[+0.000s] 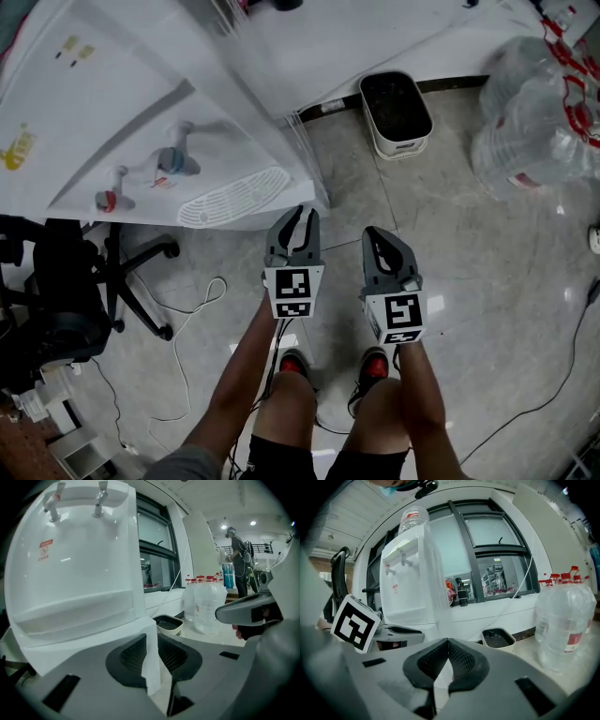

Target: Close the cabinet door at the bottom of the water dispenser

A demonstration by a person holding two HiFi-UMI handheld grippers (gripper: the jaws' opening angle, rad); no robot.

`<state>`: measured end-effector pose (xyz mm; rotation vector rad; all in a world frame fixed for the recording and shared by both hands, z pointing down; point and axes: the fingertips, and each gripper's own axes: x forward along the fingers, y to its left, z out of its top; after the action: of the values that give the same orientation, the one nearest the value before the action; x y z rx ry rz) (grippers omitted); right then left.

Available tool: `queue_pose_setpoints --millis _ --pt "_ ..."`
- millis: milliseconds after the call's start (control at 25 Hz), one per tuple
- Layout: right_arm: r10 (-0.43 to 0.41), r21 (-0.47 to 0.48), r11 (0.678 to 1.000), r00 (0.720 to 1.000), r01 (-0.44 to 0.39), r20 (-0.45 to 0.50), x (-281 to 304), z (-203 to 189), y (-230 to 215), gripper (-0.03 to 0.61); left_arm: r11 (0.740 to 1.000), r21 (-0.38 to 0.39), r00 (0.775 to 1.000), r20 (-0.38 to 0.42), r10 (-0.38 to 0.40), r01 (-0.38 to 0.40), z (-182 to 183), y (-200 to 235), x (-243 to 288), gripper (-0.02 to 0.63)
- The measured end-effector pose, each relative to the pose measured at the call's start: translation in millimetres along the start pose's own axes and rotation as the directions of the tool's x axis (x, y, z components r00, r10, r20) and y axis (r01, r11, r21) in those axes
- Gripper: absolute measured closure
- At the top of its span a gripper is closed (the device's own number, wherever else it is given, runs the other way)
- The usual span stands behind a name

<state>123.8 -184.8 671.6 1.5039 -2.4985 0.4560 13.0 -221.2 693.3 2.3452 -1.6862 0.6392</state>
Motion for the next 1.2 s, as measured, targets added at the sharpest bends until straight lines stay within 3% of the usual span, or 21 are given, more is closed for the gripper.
queue_pose_setpoints --millis 1200 --pt "-0.008 -0.047 0.999 1.0 0.009 0.017 9 -8 -2 0.56 0.999 0.023 0.998 0.053 0.022 -0.023 3 17 19 0.52"
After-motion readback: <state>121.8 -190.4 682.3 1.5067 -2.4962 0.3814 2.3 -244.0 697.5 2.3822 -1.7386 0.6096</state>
